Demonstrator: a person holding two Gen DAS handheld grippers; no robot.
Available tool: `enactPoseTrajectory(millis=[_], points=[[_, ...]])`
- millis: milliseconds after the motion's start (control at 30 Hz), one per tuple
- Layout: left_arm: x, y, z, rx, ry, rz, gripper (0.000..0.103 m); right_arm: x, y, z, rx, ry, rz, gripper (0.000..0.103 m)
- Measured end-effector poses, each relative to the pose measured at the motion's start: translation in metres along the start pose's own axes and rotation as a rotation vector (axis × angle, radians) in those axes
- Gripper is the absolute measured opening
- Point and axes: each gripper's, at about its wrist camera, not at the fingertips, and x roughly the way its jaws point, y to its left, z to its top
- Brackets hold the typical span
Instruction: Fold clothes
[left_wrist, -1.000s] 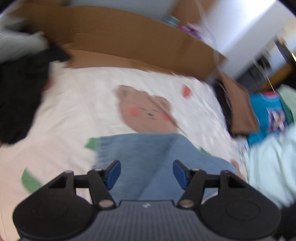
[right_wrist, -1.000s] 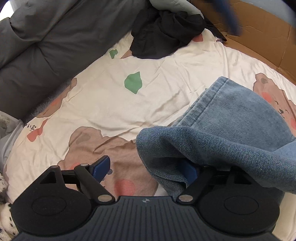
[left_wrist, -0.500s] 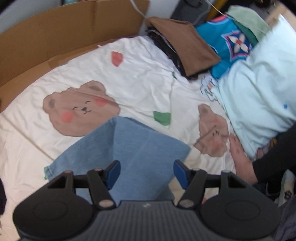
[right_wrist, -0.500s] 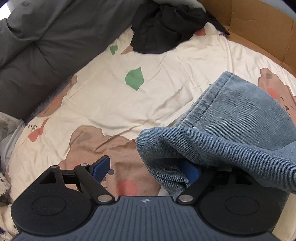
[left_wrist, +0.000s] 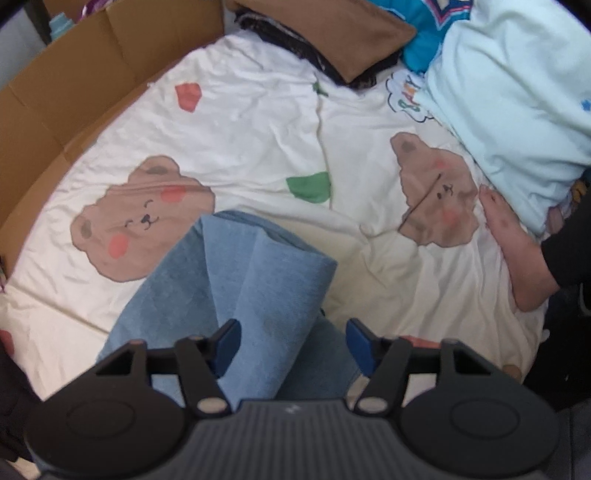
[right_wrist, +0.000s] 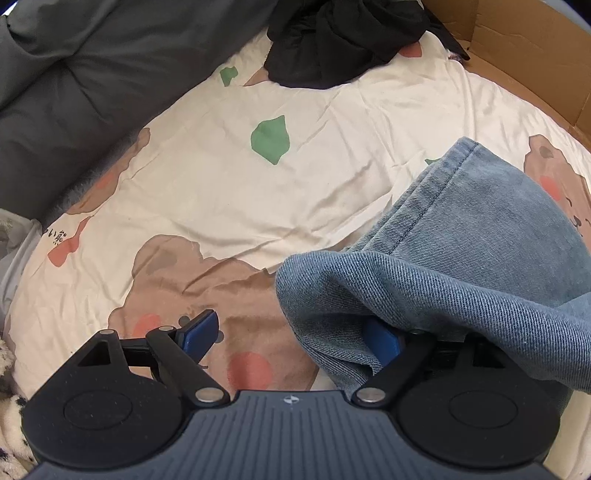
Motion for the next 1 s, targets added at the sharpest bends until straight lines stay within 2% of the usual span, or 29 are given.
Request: enactPoseTrajectory(millis=[100,200,233,333,533,800,1000], points=[[0.015,0.002,0.002,0.031,0.039,0.024,0.055,0.0,0.0,-0.001,-0.011,0.0,0.0,0.087],[0.021,0.01,0.0,0.036,0.051,0.027,0.032,0.0,0.0,-0.001,-0.011,-0.004,0.002,0.088],[0.022,0.012,0.0,0.03,0.048,0.023,0.019,-0.001,0.0,-0.002,-0.014,-0.006,0.004,0.088],[0.017,0.021,-0.003,0.026,0.019,0.044,0.011,-0.004,-0.002,-0.005,-0.022,-0.013,0.016,0.087],[0.002,0.07,-0.018,-0.14,-0.042,0.091,0.009,-0.026,-0.012,-0.015,-0.017,-0.052,0.028,0.086],[0.002,0.127,-0.045,-0.359,-0.082,0.15,0.009,-0.077,-0.043,-0.04,0.054,-0.148,0.064,0.086],[0.011,0.147,-0.062,-0.489,-0.117,0.161,0.009,-0.099,-0.084,-0.064,0.155,-0.181,0.051,0.086]])
